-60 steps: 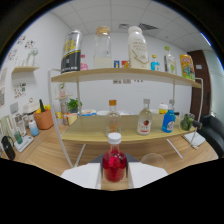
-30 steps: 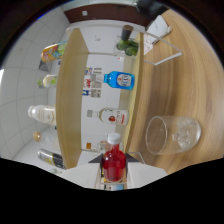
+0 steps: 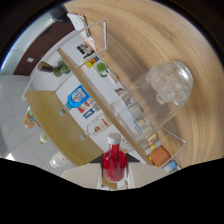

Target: Make me a cup of Vodka Sunrise.

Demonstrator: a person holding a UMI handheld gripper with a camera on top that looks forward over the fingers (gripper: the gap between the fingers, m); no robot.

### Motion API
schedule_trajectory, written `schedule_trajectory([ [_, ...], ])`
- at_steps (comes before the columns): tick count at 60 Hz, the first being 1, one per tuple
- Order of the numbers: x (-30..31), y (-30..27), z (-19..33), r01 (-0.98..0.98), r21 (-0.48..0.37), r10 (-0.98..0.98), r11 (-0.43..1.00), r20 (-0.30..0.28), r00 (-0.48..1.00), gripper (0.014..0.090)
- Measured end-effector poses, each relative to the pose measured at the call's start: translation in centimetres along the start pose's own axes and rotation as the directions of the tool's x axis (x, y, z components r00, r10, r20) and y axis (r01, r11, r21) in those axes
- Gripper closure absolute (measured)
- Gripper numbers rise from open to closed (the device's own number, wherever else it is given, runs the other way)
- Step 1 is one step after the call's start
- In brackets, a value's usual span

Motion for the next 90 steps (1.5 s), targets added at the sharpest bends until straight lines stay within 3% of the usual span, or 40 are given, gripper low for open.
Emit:
schedule_trajectory([
  [9,-0.3,1.0,0.0,0.144,-0.010,-0.144,0.990,-0.022,0.989,0.0704],
  [16,-1.5,2.8,0.1,0.457,-0.019,-0.457,0.889,-0.055,0.888,0.0705],
  [23,-3.0,5.6,0.4,0.815,-0.036,-0.814,0.579,-0.089,0.574,0.0703],
  [29,-3.1,8.7,0.6,0.969,-0.048,-0.968,0.242,-0.086,0.237,0.0705],
  [38,1.4,10.1,1.9,0.978,-0.112,-0.977,-0.178,-0.100,-0.189,0.0705],
  [47,9.6,7.8,3.2,0.878,-0.248,-0.890,-0.409,-0.106,-0.444,0.0706],
  [56,17.6,4.6,3.1,0.779,-0.418,-0.838,-0.468,-0.072,-0.542,0.0705],
  [63,20.9,3.2,2.9,0.727,-0.488,-0.815,-0.483,-0.052,-0.577,0.0705],
  [79,24.5,1.7,2.4,0.648,-0.587,-0.787,-0.485,-0.031,-0.616,0.0702],
  [90,24.9,1.7,1.6,0.620,-0.582,-0.763,-0.526,0.000,-0.647,0.0694],
])
